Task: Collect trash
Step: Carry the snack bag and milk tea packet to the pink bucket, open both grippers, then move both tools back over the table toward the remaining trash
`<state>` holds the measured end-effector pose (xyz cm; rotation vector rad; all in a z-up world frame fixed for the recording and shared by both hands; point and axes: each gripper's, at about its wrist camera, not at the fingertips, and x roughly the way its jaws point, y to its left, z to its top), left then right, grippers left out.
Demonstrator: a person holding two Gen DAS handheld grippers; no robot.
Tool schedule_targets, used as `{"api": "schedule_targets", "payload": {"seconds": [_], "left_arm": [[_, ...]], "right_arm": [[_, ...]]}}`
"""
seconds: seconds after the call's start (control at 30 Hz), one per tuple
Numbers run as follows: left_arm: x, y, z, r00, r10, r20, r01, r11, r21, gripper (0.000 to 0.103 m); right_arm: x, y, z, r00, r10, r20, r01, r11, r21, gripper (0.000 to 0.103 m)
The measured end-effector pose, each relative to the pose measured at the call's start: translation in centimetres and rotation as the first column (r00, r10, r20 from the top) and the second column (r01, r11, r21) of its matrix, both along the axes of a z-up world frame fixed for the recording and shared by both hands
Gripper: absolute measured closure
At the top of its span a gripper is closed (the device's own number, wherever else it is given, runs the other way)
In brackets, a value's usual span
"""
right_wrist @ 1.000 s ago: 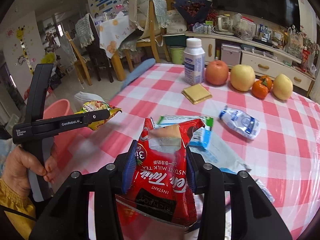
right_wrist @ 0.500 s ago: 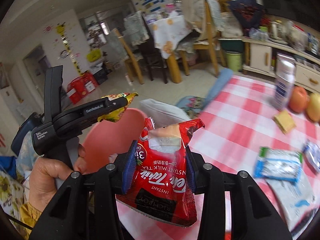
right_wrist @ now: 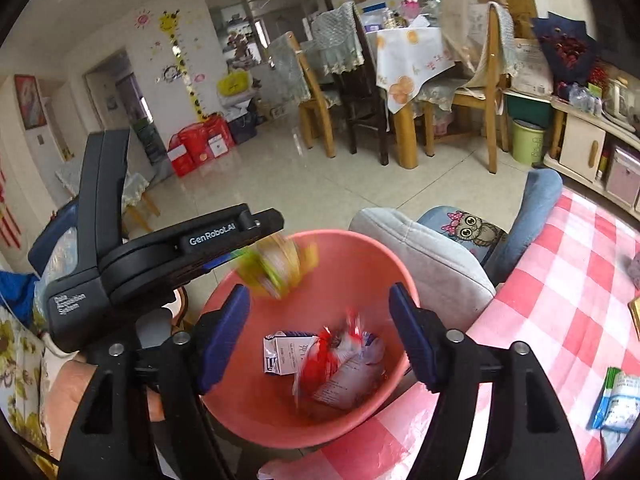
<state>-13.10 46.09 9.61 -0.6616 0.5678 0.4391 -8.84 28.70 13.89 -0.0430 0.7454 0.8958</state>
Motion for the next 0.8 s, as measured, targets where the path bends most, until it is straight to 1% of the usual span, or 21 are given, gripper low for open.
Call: {"api": "schedule_targets", "payload": {"seconds": [0.07, 0.13, 0.17, 0.23, 0.33, 0.4, 0.47, 0.57, 0.63, 0.7, 0.77, 0.8], "left_arm": [[0.0, -0.5, 0.4, 1.0, 0.003, 0.018, -0.004, 0.999, 0.036, 0.038], [0.0, -1.4, 0.9, 0.999, -0.004, 0.044, 0.0, 0.996, 0.09, 0.032], [0.0, -1.9, 1.3, 0.998, -0.011, 0.065, 0.003, 0.993, 0.121, 0.029], [0.1, -3.1, 1.8, 0.993, -0.04, 0.111, 0.02, 0.984, 0.177, 0.022], [0.6, -5.0, 2.7, 0.979, -0.109, 0.172, 0.064, 0.967, 0.248, 0.021], [0.7, -6.1, 3.2, 0.968, -0.148, 0.203, 0.088, 0.957, 0.277, 0.02], [0.8, -7.1, 3.7, 0.957, -0.173, 0.231, 0.101, 0.951, 0.294, 0.019], [0.6, -8.3, 4.2, 0.942, -0.204, 0.268, 0.121, 0.948, 0.295, 0.017], [0.4, -9.5, 4.8, 0.938, -0.214, 0.274, 0.126, 0.943, 0.307, 0.017], [0.8, -10.7, 5.5, 0.935, -0.238, 0.263, 0.148, 0.936, 0.318, 0.017], [0.8, -12.2, 6.0, 0.924, -0.279, 0.261, 0.185, 0.925, 0.331, 0.017], [1.1, -13.3, 6.3, 0.914, -0.316, 0.255, 0.221, 0.914, 0.341, 0.017]], "right_arm": [[-0.1, -1.3, 0.4, 0.999, -0.031, 0.018, 0.031, 1.0, 0.006, 0.018], [-0.4, -3.5, 0.8, 0.997, -0.063, 0.037, 0.063, 0.998, 0.008, 0.016], [-0.6, -4.2, 1.0, 0.996, -0.08, 0.048, 0.08, 0.997, 0.006, 0.014], [-0.7, -5.8, 1.2, 0.992, -0.107, 0.071, 0.107, 0.994, 0.003, 0.013], [-1.4, -8.4, 1.5, 0.982, -0.148, 0.114, 0.15, 0.989, -0.011, 0.013], [-2.0, -10.3, 1.5, 0.977, -0.168, 0.134, 0.171, 0.985, -0.009, 0.011], [-2.5, -11.7, 1.5, 0.97, -0.191, 0.151, 0.195, 0.981, -0.012, 0.008], [-3.4, -14.0, 1.3, 0.96, -0.213, 0.183, 0.219, 0.976, -0.014, 0.007], [-3.8, -14.9, 1.1, 0.954, -0.221, 0.201, 0.23, 0.973, -0.024, 0.006], [-4.2, -15.9, 0.9, 0.95, -0.223, 0.219, 0.235, 0.972, -0.028, 0.006], [-4.8, -16.9, 0.8, 0.945, -0.219, 0.242, 0.233, 0.972, -0.029, 0.005], [-5.2, -17.6, 0.7, 0.943, -0.212, 0.255, 0.226, 0.974, -0.028, 0.005]]}}
